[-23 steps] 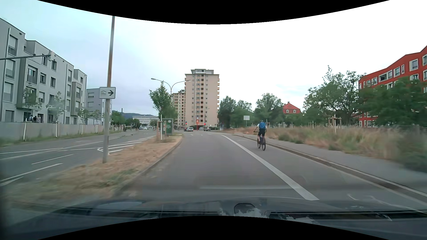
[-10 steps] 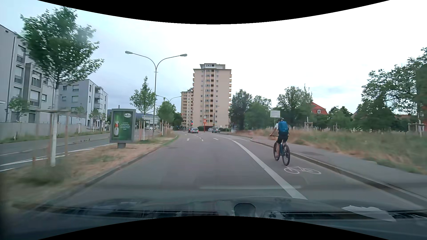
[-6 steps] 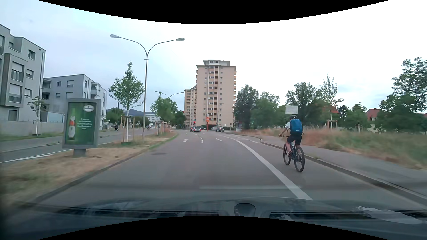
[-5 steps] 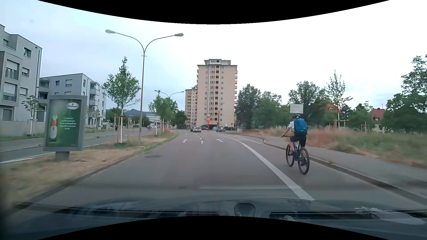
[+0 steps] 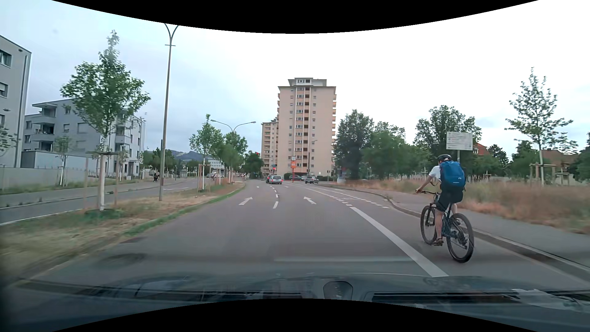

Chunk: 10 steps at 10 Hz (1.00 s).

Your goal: Follow the waypoints while adhering to traffic rules and regulations

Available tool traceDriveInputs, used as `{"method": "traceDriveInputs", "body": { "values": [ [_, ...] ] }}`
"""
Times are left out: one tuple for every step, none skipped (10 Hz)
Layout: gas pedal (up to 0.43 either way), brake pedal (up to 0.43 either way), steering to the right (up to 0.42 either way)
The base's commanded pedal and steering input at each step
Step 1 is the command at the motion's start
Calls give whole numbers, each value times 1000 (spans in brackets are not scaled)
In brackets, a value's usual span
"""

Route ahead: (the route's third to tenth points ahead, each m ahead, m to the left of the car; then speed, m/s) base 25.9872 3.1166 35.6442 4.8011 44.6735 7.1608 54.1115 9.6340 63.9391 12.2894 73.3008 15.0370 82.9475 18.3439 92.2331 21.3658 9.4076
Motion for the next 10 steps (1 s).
{"method": "traceDriveInputs", "body": {
  "values": [
    [0,85,-24],
    [0,85,-24],
    [0,91,-24],
    [0,91,-24],
    [0,98,-24],
    [0,98,-24],
    [0,98,-24],
    [0,98,-24],
    [0,98,-24],
    [0,104,-24]
  ]
}}
